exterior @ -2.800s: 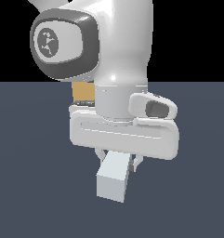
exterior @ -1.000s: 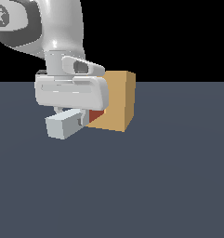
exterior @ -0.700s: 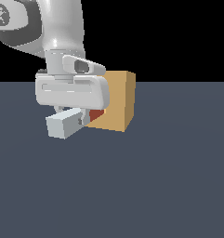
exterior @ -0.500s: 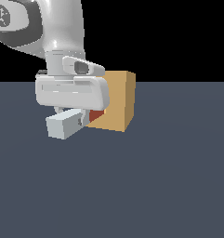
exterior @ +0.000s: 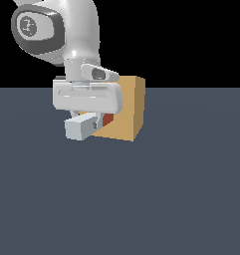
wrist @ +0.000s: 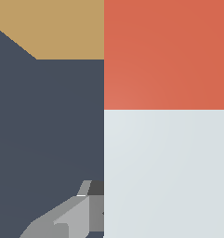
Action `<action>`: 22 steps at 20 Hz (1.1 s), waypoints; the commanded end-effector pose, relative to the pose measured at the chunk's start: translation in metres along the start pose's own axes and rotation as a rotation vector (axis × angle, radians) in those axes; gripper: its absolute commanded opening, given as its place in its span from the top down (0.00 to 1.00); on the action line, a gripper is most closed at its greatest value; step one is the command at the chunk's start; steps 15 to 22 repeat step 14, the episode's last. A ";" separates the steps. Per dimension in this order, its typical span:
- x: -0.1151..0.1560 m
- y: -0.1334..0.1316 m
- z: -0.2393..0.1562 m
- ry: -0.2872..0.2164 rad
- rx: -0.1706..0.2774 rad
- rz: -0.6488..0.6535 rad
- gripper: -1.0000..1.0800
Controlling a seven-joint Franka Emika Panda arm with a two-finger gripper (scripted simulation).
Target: Insert the peg into the horizontal hole in a box.
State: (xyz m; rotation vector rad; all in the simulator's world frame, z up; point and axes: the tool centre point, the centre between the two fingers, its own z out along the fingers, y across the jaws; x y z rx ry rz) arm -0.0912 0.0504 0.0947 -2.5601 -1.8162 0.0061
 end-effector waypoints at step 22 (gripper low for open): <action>0.078 0.003 -0.004 0.004 -0.007 -0.001 1.00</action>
